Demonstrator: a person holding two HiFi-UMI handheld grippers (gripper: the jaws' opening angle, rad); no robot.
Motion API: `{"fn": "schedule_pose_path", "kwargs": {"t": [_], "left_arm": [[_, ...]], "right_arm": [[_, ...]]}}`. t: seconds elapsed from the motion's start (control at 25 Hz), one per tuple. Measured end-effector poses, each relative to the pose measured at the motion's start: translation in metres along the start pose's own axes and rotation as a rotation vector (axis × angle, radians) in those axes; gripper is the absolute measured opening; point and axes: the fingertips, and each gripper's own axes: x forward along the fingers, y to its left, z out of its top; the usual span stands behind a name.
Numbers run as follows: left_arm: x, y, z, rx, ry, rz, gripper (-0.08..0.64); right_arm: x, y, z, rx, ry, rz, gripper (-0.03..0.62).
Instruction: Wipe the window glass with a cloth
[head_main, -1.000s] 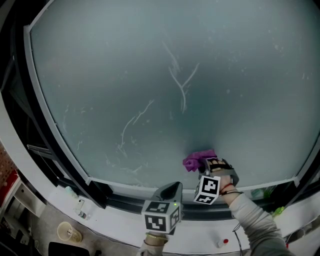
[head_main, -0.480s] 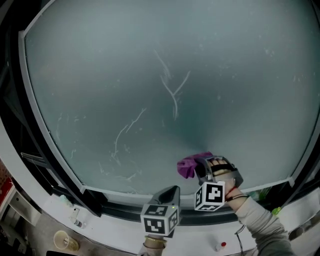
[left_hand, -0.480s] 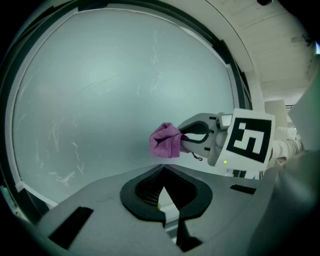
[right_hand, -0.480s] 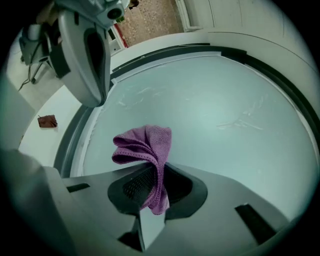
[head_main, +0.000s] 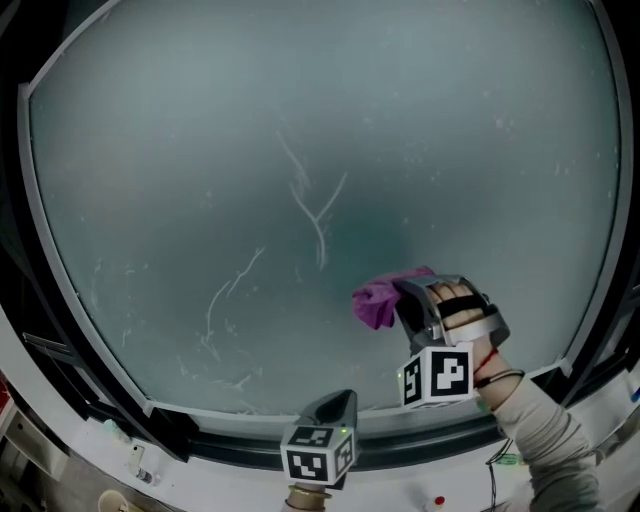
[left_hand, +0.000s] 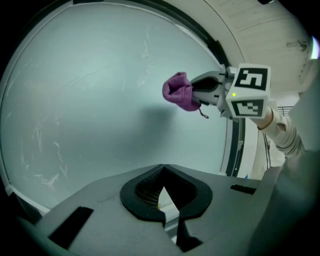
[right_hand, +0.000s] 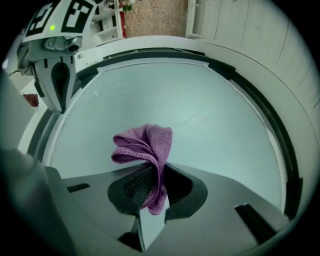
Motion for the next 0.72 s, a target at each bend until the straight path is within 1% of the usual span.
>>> {"fn": "schedule_pose_path", "kwargs": {"t": [0.36, 0.56, 0.72], "left_arm": [[0.014, -0.014, 0.003, 0.018, 0.006, -0.047, 0.005], [0.018, -0.018, 0.005, 0.028, 0.010, -0.065, 0.005], [0.019, -0.017, 0.006, 0.022, 0.009, -0.065, 0.005]], "right_arm": [[0.000, -0.142, -0.030, -0.070, 0.077, -0.229, 0.052], [0.007, -0.205, -0.046, -0.094, 0.126, -0.308, 0.052], [0.017, -0.250, -0.057, -0.132, 0.173, -0.367, 0.052]]}}
